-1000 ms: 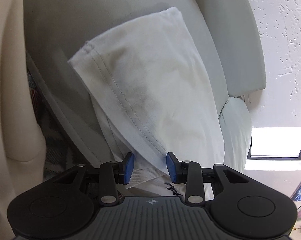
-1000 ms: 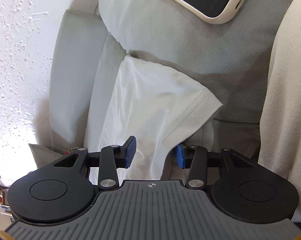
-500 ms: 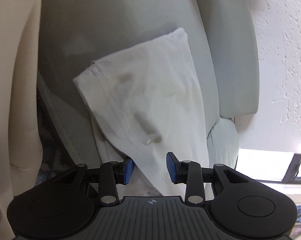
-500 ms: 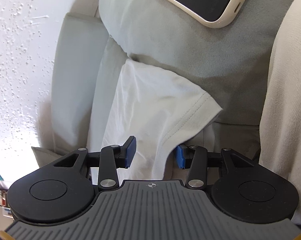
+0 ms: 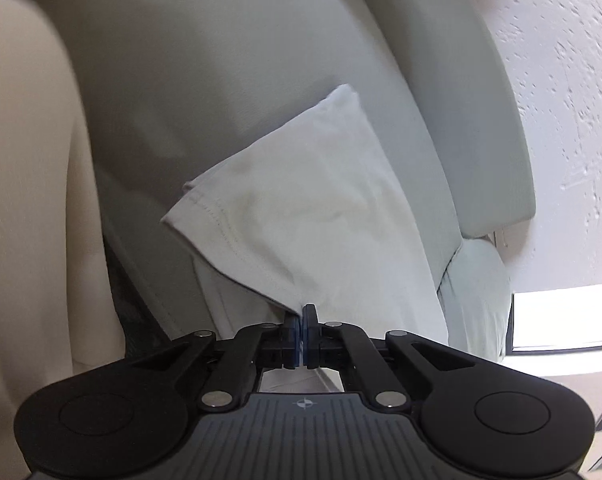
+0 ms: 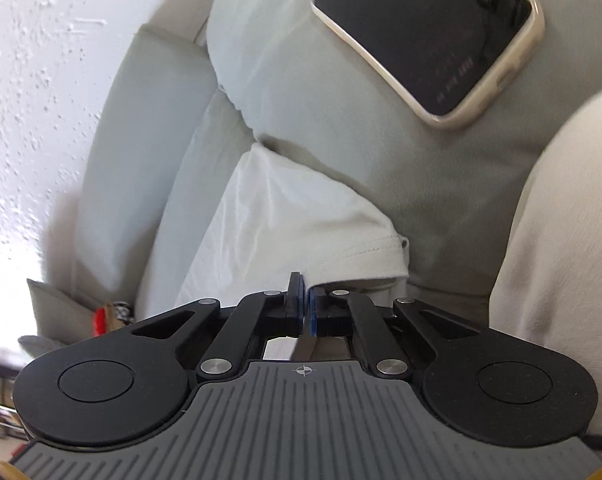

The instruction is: Fold clothes

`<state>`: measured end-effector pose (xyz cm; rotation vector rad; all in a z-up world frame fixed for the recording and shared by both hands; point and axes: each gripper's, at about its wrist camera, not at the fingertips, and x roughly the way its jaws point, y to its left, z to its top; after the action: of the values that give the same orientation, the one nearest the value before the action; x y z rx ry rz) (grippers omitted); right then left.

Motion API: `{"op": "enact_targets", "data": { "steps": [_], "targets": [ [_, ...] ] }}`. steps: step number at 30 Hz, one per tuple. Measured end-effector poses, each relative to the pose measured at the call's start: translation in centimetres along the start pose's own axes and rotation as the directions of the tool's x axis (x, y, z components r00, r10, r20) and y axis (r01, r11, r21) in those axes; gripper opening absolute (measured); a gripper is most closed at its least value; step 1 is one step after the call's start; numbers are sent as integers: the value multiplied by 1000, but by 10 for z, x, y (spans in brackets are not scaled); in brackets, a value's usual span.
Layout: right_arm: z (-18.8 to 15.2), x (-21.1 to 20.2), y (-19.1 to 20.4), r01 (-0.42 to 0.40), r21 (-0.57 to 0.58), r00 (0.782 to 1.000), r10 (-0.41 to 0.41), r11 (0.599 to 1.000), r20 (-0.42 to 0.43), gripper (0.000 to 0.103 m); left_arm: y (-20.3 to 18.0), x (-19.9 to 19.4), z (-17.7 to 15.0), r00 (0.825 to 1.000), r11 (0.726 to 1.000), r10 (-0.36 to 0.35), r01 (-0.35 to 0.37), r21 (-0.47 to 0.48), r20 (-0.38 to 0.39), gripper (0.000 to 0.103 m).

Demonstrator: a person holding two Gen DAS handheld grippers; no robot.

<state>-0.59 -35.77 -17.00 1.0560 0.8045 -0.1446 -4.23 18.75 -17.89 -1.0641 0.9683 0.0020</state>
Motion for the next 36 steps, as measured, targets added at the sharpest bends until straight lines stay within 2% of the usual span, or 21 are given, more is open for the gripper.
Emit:
{"op": "enact_targets", "data": {
  "steps": [5,7,8,10,12,13,17,19,20,21,22,23,25,26,27,29,31,32,33,34,36],
  "targets": [
    [8,-17,24,73,-46,997,-75,996,-36,4,-20,-9,5,1000,1000,-16,16,-16,-16,0],
    [9,-21,33,117,-104,992,-120,988,-27,4,-21,-10,7,1000,999,-8,7,-32,-26,0],
    [9,-22,37,147,-147,988,-151,978,-20,4,-24,-6,6,999,999,33,-33,-6,-37,0],
    [7,-18,42,227,-245,970,-240,943,-27,15,-29,3,5,991,992,120,-117,49,-58,1],
    [5,-13,41,308,-326,940,-338,894,-38,40,-35,17,-1,962,963,251,-237,127,-108,23],
    [3,-17,40,318,-344,937,-348,883,-27,42,-37,23,-5,943,944,308,-286,167,-125,23],
    [-6,-41,40,350,-404,930,-365,845,43,41,-52,18,-24,936,905,331,-279,322,-120,27],
    [-11,-44,45,338,-454,935,-349,825,61,29,-63,13,-31,944,881,314,-253,400,-96,27],
    [-14,-42,49,322,-481,940,-336,816,58,15,-69,11,-34,953,869,292,-232,437,-74,25],
    [-16,-40,52,305,-507,945,-323,806,55,14,-72,6,-35,963,852,264,-210,479,-47,25],
    [-20,-31,59,277,-529,952,-303,802,38,14,-77,4,-37,971,829,236,-192,525,-19,25],
    [-24,-21,66,246,-549,959,-282,799,19,14,-80,3,-40,977,794,211,-181,580,16,24],
    [-33,0,79,193,-589,970,-244,785,-7,17,-97,19,-47,980,687,162,-199,698,119,24],
    [-40,11,86,168,-619,975,-221,767,-10,17,-103,31,-51,972,620,157,-234,749,173,22],
    [-47,21,91,171,-656,976,-220,735,9,17,-106,42,-54,964,569,165,-265,778,208,19],
    [-61,39,94,263,-729,953,-286,632,96,18,-104,61,-58,952,493,193,-303,815,237,19],
    [-69,49,82,323,-746,919,-381,582,100,21,-93,66,-52,917,448,321,-367,815,236,20],
    [-67,42,75,327,-727,919,-382,603,97,23,-85,55,-50,913,446,339,-366,817,225,20],
    [-62,37,71,344,-704,906,-416,621,75,27,-76,44,-48,909,446,361,-366,817,209,21],
    [-55,31,67,350,-682,900,-431,642,56,27,-67,37,-42,899,458,403,-362,812,173,20],
    [-40,18,61,359,-635,892,-452,684,17,28,-60,35,-30,892,525,442,-345,778,97,18]
  ]
}}
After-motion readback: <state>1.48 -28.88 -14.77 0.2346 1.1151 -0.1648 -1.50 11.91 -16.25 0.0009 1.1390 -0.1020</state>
